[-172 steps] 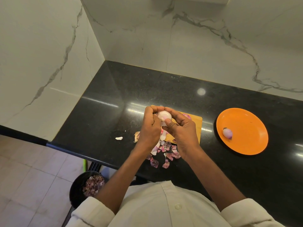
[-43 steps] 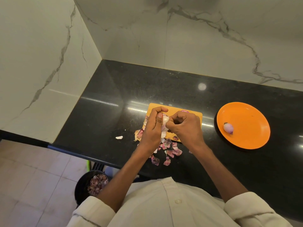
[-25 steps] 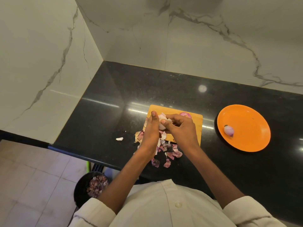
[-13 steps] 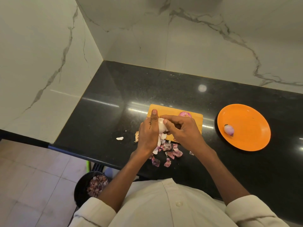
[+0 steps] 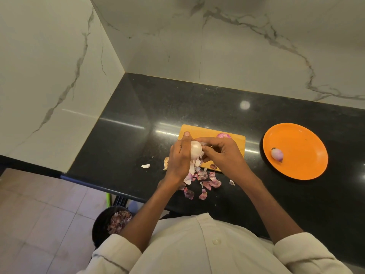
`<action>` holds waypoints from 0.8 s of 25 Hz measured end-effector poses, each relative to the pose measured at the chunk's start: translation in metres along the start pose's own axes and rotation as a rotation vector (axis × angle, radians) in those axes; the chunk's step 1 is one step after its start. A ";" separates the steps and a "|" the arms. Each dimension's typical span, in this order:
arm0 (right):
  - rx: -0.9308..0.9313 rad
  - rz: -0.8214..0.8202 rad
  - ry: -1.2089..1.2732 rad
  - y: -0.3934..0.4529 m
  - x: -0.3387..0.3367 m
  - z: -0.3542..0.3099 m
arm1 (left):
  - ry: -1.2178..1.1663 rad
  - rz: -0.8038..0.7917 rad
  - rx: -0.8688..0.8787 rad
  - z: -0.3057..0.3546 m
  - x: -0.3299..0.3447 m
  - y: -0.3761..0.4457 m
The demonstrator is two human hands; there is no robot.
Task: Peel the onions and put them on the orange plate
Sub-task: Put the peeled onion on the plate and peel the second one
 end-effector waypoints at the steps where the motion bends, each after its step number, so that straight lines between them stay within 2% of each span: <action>1: 0.039 0.002 0.065 -0.001 0.002 0.000 | -0.020 -0.008 -0.022 0.001 -0.001 0.001; 3: 0.073 0.041 0.100 -0.002 0.006 0.002 | -0.085 -0.016 -0.099 0.004 0.001 0.000; 6: 0.069 0.087 0.024 -0.001 0.011 0.002 | -0.148 0.004 -0.224 0.010 0.005 -0.007; 12: -0.093 0.100 -0.150 0.000 0.011 -0.001 | -0.342 -0.094 -0.318 0.018 0.001 -0.007; 17: -0.202 0.114 -0.233 0.000 0.009 0.000 | -0.321 -0.118 -0.277 0.019 0.000 -0.006; 20: -0.208 0.147 -0.231 0.000 0.009 0.002 | -0.350 -0.124 -0.288 0.021 0.000 -0.006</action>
Point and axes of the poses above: each hand's wrist, its own y-axis towards the middle knuckle, its own x-axis out of the palm, z = x × y, the point moved 1 cm from there along y, towards the middle knuckle, and after that the axes turned 8 degrees about z, right-handed, at the moved point
